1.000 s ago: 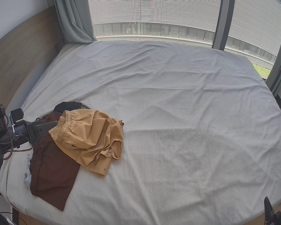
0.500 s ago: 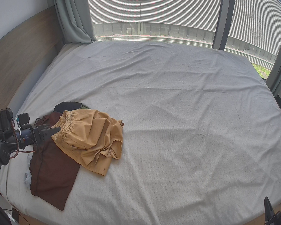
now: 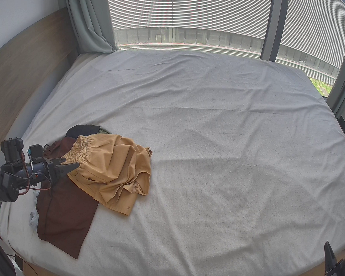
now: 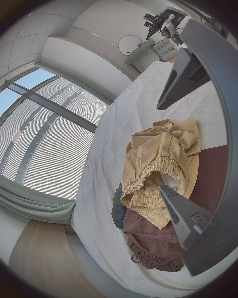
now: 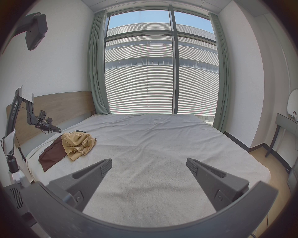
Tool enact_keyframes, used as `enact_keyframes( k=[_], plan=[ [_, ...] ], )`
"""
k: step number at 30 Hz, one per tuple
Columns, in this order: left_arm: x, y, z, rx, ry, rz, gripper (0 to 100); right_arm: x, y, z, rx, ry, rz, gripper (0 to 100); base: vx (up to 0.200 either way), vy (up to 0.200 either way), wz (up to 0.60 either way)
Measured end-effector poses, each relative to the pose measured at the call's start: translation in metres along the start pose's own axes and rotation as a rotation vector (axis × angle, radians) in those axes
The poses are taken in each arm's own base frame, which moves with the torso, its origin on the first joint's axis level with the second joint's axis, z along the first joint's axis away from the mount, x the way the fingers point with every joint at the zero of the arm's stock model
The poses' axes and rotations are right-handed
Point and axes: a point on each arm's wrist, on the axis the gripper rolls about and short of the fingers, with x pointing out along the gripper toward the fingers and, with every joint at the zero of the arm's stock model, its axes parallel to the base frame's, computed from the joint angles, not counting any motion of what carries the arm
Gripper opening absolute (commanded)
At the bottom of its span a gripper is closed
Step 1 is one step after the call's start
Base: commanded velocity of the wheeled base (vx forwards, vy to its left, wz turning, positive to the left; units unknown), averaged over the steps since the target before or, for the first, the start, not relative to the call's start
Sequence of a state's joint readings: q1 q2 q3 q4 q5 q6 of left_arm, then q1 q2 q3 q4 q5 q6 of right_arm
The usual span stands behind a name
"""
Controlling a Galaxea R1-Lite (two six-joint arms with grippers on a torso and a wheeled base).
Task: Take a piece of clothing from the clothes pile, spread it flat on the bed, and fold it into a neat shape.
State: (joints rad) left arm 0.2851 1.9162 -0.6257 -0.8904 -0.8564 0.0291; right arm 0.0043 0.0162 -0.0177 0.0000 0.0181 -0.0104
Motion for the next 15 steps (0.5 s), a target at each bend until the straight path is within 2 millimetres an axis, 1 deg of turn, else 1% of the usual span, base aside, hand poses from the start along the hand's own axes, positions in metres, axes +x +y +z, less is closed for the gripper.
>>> enact_keyframes(
  k=[9, 15],
  plan=[
    [0.012, 0.007, -0.002, 0.003, 0.005, -0.011, 100, 0.000, 0.000, 0.000, 0.000, 0.000, 0.000, 100, 0.000, 0.000, 0.00],
    [0.021, 0.011, -0.008, 0.008, 0.021, -0.024, 100, 0.000, 0.000, 0.000, 0.000, 0.000, 0.000, 100, 0.000, 0.000, 0.00]
  ],
)
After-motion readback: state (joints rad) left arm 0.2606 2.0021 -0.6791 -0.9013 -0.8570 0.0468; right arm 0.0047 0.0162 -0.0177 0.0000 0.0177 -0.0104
